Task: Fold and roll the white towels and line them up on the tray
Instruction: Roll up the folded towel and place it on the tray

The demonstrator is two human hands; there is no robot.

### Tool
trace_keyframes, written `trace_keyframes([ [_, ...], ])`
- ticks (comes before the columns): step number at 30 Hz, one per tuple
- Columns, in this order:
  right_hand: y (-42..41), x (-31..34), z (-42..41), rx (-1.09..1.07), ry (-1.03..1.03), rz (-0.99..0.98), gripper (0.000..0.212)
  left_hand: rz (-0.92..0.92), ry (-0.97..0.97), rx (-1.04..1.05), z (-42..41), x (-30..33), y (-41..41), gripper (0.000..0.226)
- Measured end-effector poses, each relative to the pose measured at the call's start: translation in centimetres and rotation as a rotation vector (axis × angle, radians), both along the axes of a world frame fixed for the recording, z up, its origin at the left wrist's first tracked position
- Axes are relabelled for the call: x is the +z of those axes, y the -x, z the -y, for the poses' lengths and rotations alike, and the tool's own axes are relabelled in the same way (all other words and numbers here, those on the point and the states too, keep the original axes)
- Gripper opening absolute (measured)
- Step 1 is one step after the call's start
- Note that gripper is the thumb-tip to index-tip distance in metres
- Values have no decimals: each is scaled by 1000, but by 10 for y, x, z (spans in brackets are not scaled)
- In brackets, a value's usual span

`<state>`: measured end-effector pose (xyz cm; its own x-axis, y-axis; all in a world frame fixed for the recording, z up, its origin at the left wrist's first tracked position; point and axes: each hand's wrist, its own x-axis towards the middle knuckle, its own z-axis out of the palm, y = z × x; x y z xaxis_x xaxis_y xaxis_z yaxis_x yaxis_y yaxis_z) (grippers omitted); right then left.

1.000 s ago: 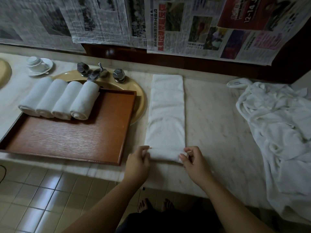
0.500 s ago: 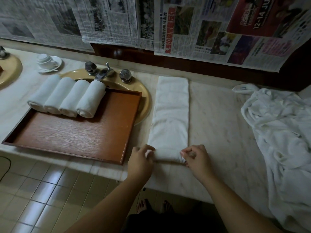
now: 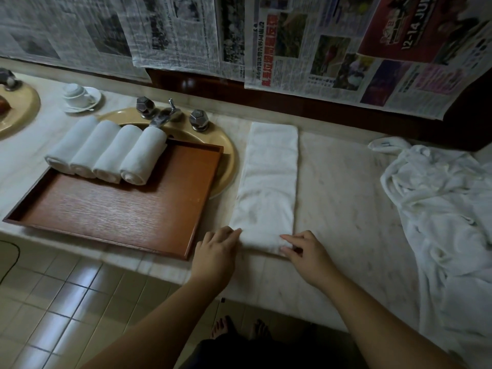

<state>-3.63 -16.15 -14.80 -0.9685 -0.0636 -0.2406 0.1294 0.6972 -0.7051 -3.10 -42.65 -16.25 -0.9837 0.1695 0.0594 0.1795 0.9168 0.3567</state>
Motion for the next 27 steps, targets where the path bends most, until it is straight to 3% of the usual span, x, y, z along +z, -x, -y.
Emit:
trace_keyframes([
  [9, 25, 2, 9, -261, 307, 283, 9, 251, -343, 265, -20, 6, 22, 35],
  [13, 31, 4, 11, -398, 403, 213, 13, 358, -644, 478, -31, 21, 36, 19],
  [15, 28, -2, 12, -349, 298, 72, 8, 398, -710, 528, -32, 25, 38, 11],
  [18, 14, -13, 9, -216, 113, -162, 2, 247, -458, 433, -29, 24, 30, 10],
  [22, 2, -23, -4, 17, 60, -301, 40, 37, -309, 258, -26, 2, 15, 27],
  [24, 8, -18, -11, 103, 7, -320, 44, 30, -259, 189, -22, -6, 11, 33],
  [27, 25, -11, -16, 159, -14, -190, 39, 3, -113, 113, -10, -7, 10, 42],
])
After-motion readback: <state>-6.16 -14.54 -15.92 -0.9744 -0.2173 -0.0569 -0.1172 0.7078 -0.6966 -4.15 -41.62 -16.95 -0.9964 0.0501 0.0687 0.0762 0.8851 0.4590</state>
